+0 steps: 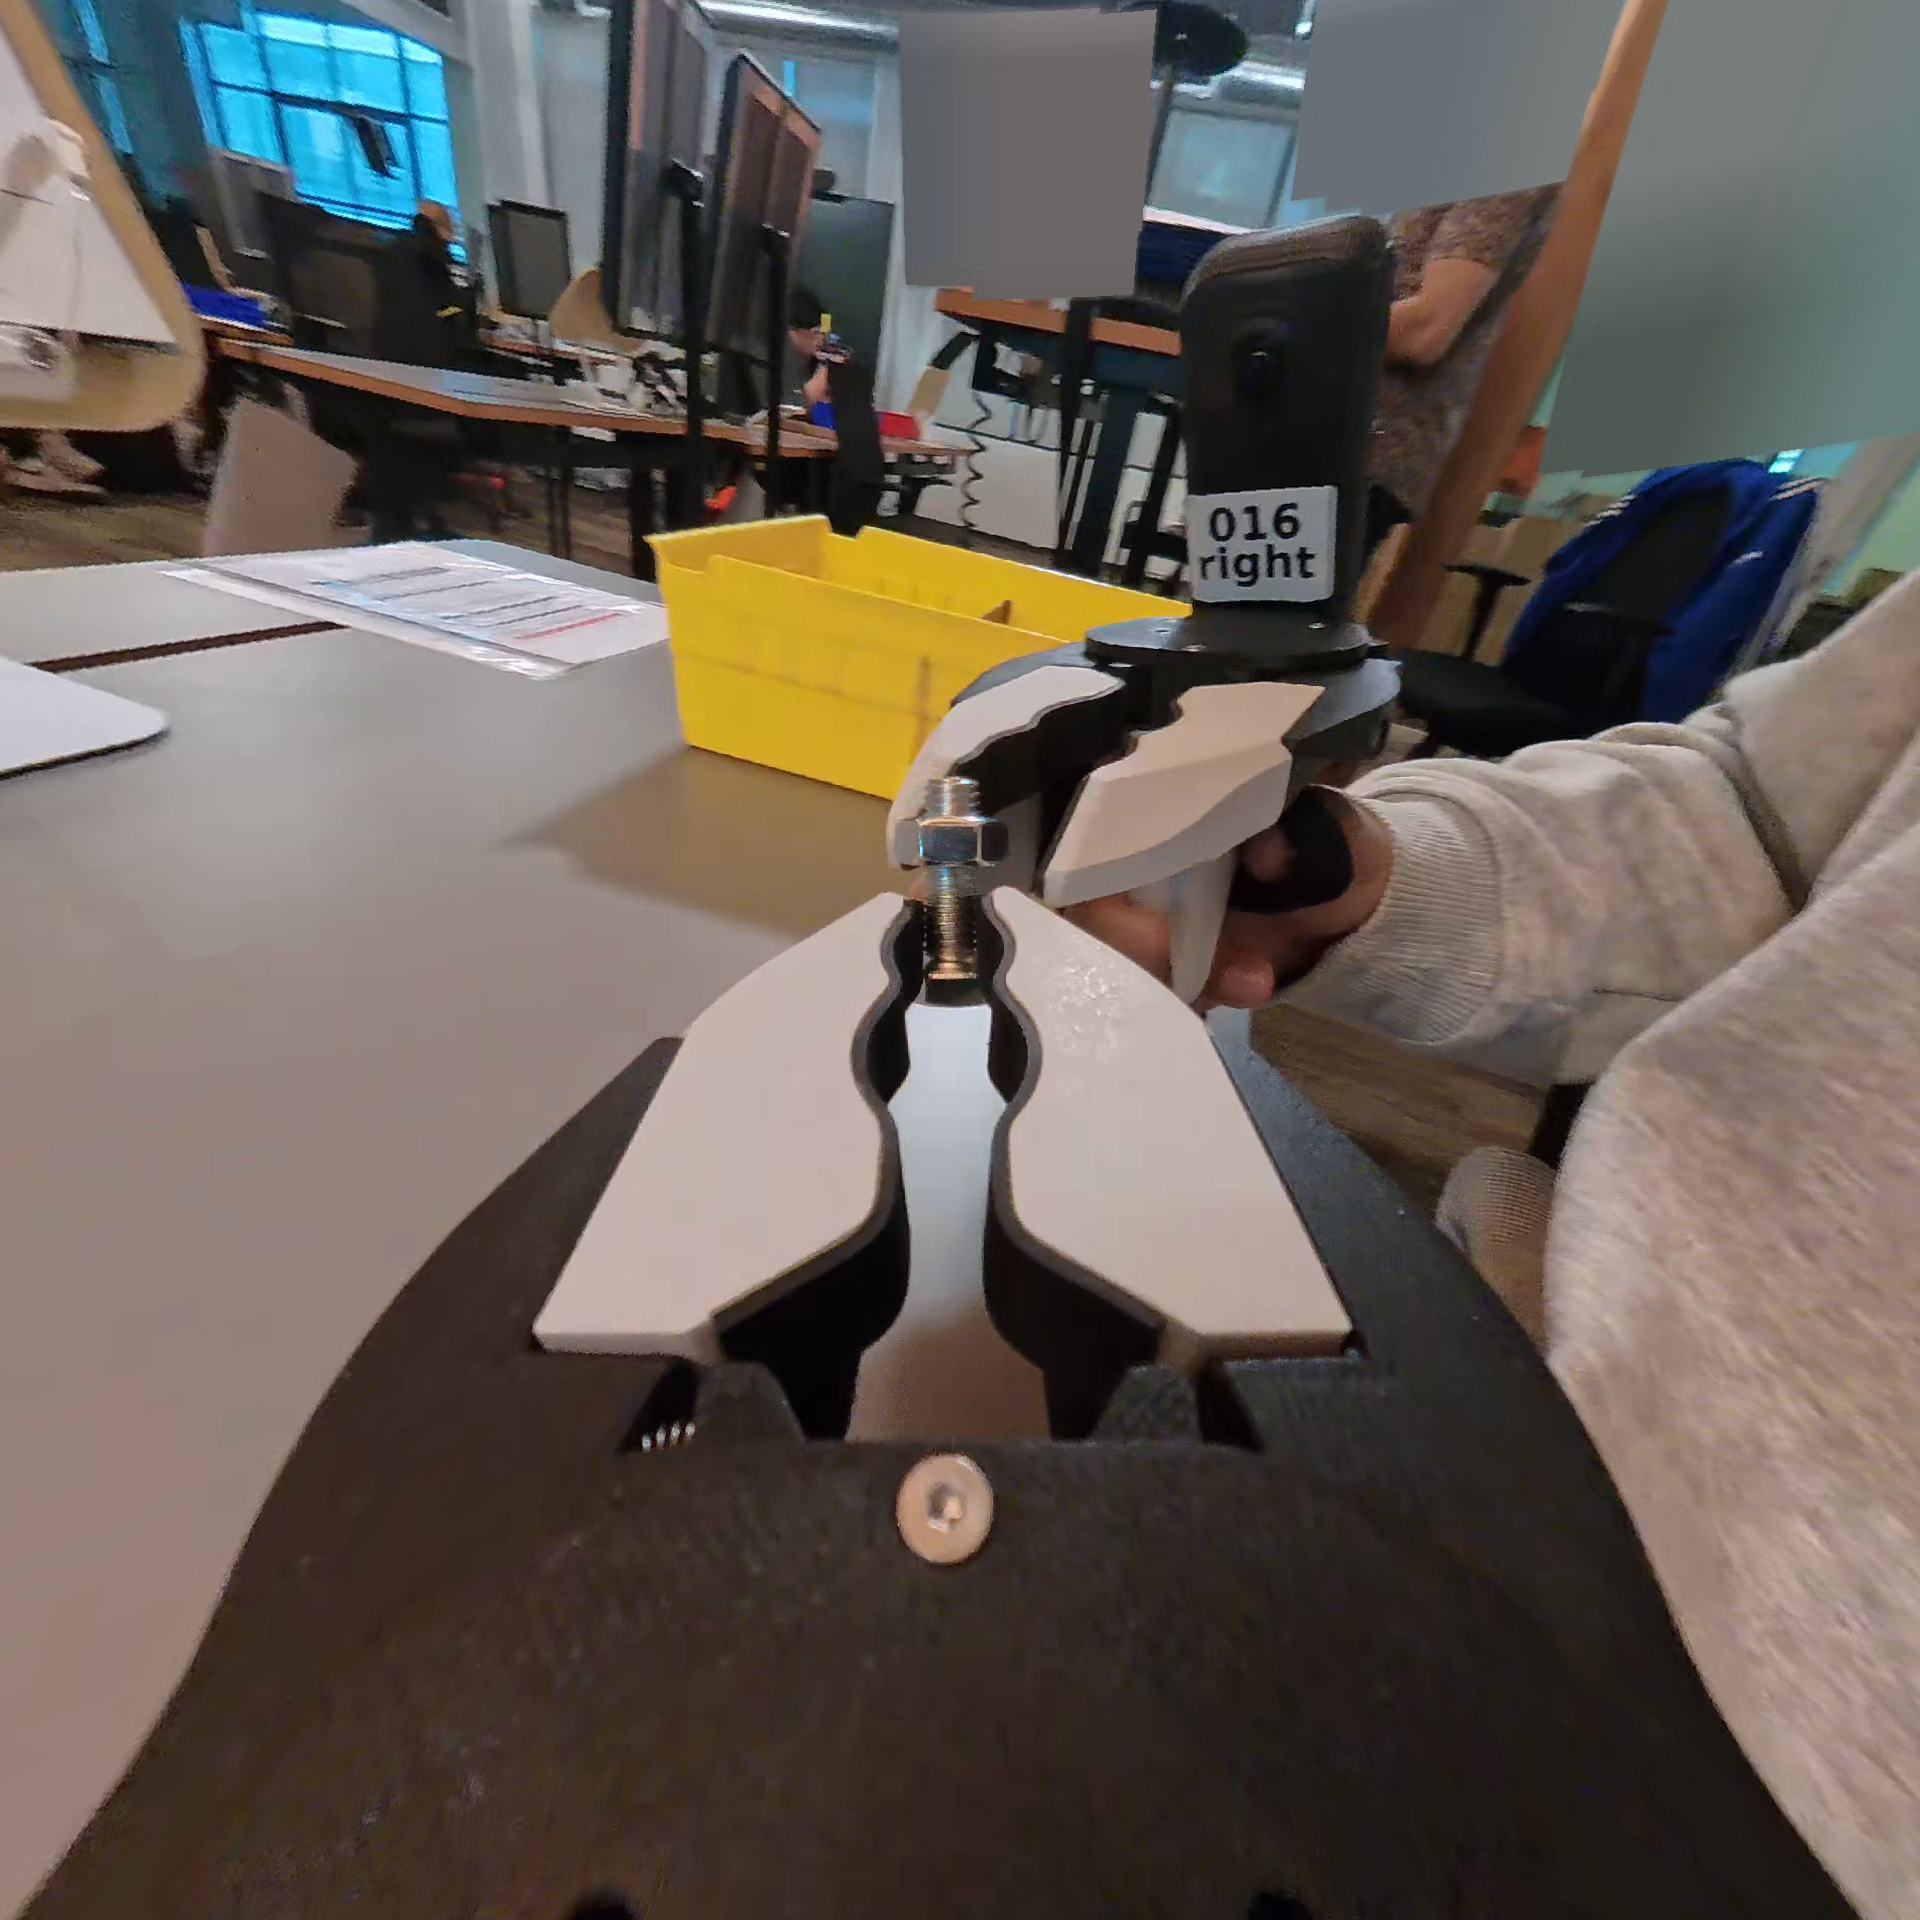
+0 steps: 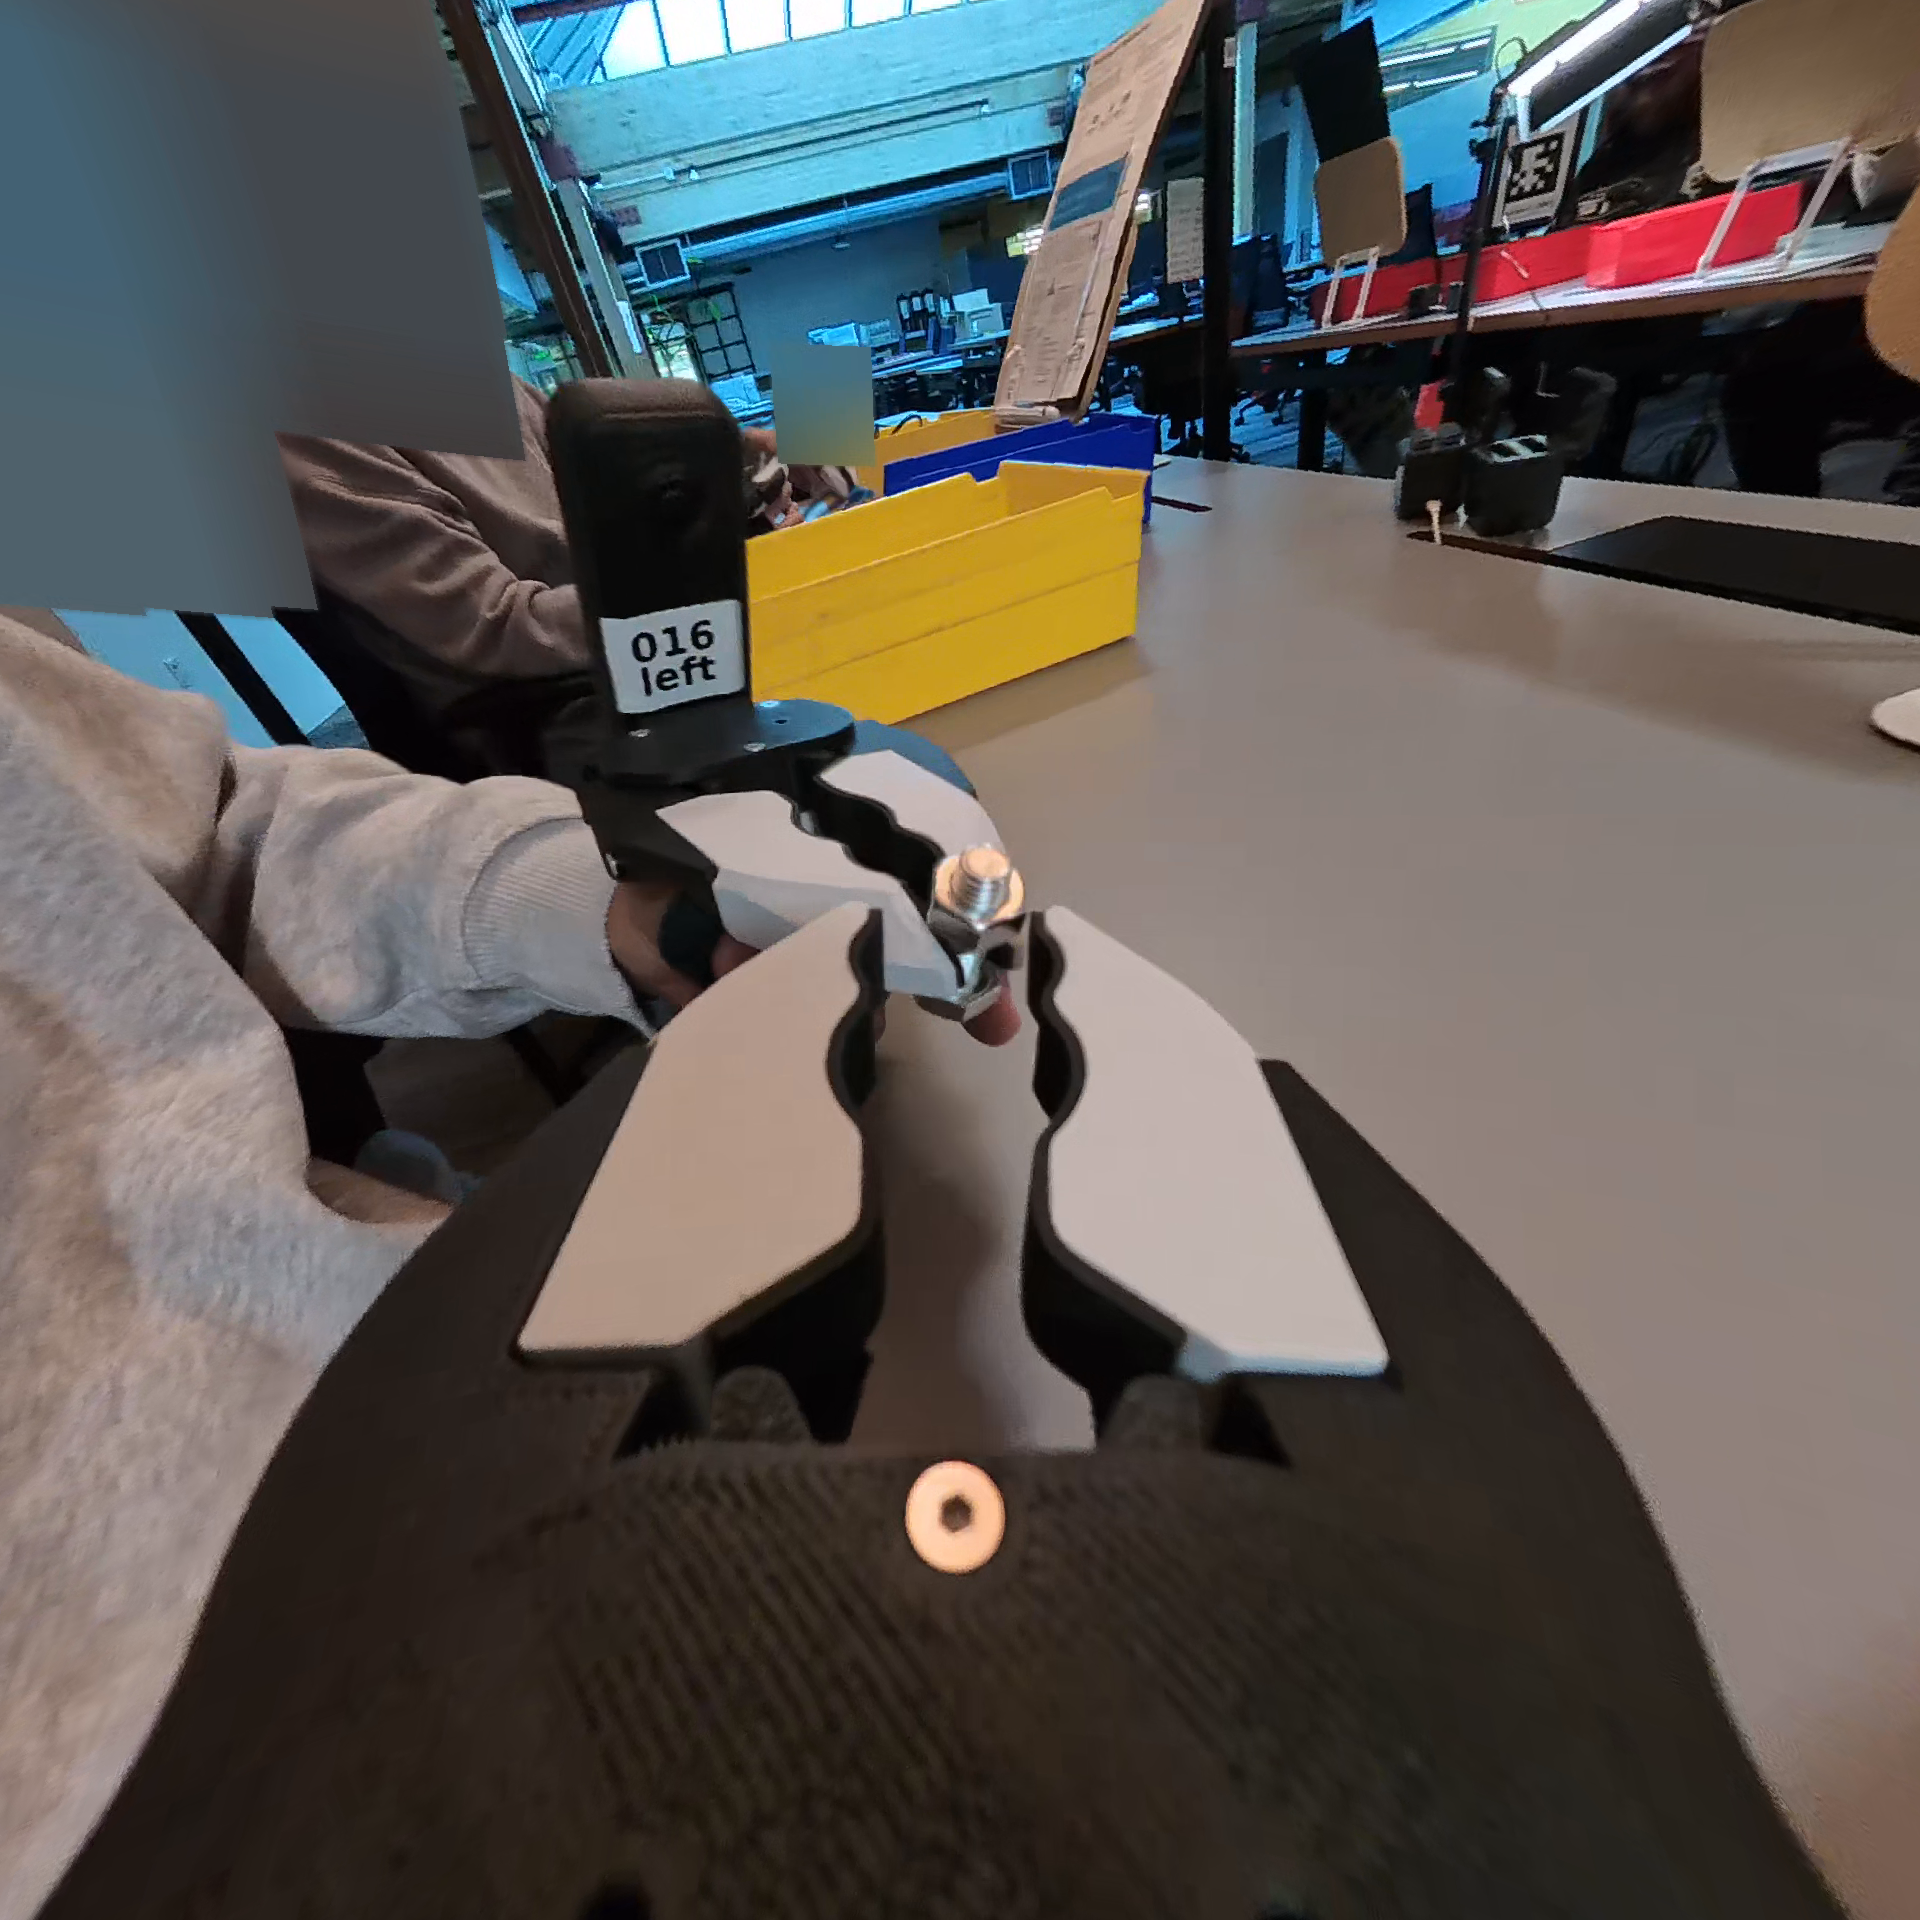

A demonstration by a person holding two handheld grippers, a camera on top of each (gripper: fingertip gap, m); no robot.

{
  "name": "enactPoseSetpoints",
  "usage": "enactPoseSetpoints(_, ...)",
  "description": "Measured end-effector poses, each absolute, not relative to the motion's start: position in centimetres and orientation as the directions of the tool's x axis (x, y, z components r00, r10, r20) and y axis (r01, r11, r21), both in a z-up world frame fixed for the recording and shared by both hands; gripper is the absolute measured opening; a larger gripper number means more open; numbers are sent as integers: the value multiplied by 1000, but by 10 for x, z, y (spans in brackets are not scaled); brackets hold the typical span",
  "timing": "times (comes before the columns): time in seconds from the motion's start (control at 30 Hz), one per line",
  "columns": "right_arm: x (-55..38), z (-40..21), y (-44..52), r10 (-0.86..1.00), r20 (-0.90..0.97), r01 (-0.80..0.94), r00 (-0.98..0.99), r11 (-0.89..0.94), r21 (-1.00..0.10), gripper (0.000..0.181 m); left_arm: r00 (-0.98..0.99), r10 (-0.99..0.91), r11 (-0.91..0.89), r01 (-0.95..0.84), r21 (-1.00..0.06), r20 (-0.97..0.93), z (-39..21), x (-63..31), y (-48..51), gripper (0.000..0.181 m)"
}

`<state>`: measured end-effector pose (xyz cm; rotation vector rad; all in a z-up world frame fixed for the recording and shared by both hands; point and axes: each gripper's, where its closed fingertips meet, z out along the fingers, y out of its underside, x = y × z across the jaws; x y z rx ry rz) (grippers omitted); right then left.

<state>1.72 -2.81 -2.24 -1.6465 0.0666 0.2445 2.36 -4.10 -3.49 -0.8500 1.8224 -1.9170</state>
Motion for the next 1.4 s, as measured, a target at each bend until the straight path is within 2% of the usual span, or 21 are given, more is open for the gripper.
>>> enactPoseSetpoints(0.1,14,-19,-33,96,-226,-221,969,-62,-973,19,-790,-588,-103,-139,-985,173,-34,17,-51,11)
enactPoseSetpoints(0.27,12,-18,-37,93,-206,-199,974,-77,-977,18,-807,-547,-129,-179,-975,220,-33,15,-57,11)
enactPoseSetpoints(0.37,11,-13,-40,93,-206,-202,974,-56,-978,18,-810,-543,-100,-199,-975,221,-38,16,-62,33)
enactPoseSetpoints(0.43,11,-11,-43,96,-216,-212,972,-50,-976,18,-820,-534,-68,-202,-977,207,-40,15,-67,37)
enactPoseSetpoints(0.67,11,-17,-54,103,-180,-171,978,-90,-981,18,-854,-492,0,-194,-981,169,-44,10,-81,35)
enactPoseSetpoints(0.87,4,-24,-58,146,-175,-156,974,-133,-979,18,-882,-469,142,-136,-980,55,-54,5,-79,36)
enactPoseSetpoints(1.13,-4,-30,-56,202,-182,-151,962,-163,-975,18,-923,-359,100,-184,-978,137,-51,-7,-79,29)
enactPoseSetpoints(1.4,-10,-25,-57,254,-202,-173,946,-135,-976,18,-925,-352,127,-198,-972,142,-55,-9,-80,23)
